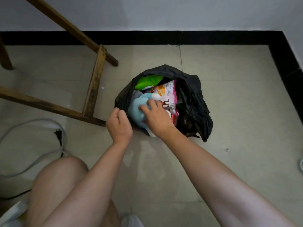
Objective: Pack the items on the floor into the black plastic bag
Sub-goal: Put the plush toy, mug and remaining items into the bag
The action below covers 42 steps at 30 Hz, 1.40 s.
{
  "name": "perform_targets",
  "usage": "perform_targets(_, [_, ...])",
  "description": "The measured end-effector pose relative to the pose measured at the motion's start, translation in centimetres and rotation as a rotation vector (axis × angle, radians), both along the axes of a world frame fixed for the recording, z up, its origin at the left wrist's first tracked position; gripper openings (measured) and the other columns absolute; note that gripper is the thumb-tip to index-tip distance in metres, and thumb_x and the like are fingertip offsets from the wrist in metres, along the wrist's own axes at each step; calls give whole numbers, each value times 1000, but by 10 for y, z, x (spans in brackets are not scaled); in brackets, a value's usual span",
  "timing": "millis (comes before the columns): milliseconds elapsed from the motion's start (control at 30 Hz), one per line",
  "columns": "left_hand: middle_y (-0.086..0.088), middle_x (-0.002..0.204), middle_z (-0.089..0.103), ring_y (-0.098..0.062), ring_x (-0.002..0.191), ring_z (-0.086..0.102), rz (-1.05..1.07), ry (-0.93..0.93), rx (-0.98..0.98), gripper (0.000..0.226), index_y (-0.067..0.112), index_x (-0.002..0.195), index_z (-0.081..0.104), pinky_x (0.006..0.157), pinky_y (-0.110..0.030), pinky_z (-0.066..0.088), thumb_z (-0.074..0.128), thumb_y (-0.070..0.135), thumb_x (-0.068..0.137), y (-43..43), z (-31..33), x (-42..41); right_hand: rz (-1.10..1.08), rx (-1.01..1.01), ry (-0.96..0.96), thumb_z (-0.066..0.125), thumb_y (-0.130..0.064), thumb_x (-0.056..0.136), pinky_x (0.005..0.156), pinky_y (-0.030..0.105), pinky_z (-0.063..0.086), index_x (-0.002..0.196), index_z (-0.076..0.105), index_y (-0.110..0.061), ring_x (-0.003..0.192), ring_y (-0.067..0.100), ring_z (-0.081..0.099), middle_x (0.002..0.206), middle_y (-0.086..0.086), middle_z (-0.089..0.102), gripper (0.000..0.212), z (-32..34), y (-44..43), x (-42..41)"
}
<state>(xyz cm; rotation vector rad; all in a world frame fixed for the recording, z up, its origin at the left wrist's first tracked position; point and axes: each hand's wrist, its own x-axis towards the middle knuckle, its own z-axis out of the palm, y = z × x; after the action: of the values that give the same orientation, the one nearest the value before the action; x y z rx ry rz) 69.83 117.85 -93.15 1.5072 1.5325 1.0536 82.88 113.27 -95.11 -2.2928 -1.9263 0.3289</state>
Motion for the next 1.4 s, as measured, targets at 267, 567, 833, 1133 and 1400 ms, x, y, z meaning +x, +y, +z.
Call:
perform_targets(267, [-1, 59, 38, -20, 57, 38, -80, 86, -37, 23, 16, 59, 35, 60, -37, 28, 37, 18, 81, -6, 1, -2, 57, -242, 111, 62, -16, 86, 99, 45, 44, 151, 29, -35, 128, 36, 40, 148, 13, 28, 75, -16, -25, 21])
perform_targets(567, [-19, 156, 23, -38, 141, 24, -370, 718, 331, 59, 11, 147, 32, 114, -54, 19, 45, 38, 97, -19, 34, 15, -396, 196, 92, 55, -24, 95, 105, 48, 43, 149, 36, -11, 135, 38, 40, 152, 21, 34, 59, 7, -109, 88])
perform_targets(833, [-20, 161, 11, -38, 146, 15, -889, 824, 441, 67, 11, 152, 25, 116, -58, 21, 33, 49, 98, -93, 33, 140, -794, -26, 27, 50, -34, 97, 112, 45, 28, 152, 29, -14, 144, 35, 23, 156, 18, 24, 62, 31, -254, 190])
perform_targets(1133, [-17, 162, 6, -35, 149, 8, -1357, 907, 424, 72, 17, 154, 22, 117, -53, 18, 21, 58, 95, -231, -43, 255, -1332, -322, 115, 57, -35, 91, 117, 46, 21, 155, 12, -14, 147, 38, 12, 159, 20, 8, 81, -10, -431, 263])
perform_targets(1400, [5, 163, -15, -32, 150, -11, -1623, 1344, -25, 74, 38, 154, 3, 115, -61, 14, 20, 73, 91, -279, -133, 253, -1448, -265, 118, 58, -40, 90, 117, 52, 23, 157, -2, -14, 151, 37, -6, 164, 18, -6, 94, -63, -495, 321])
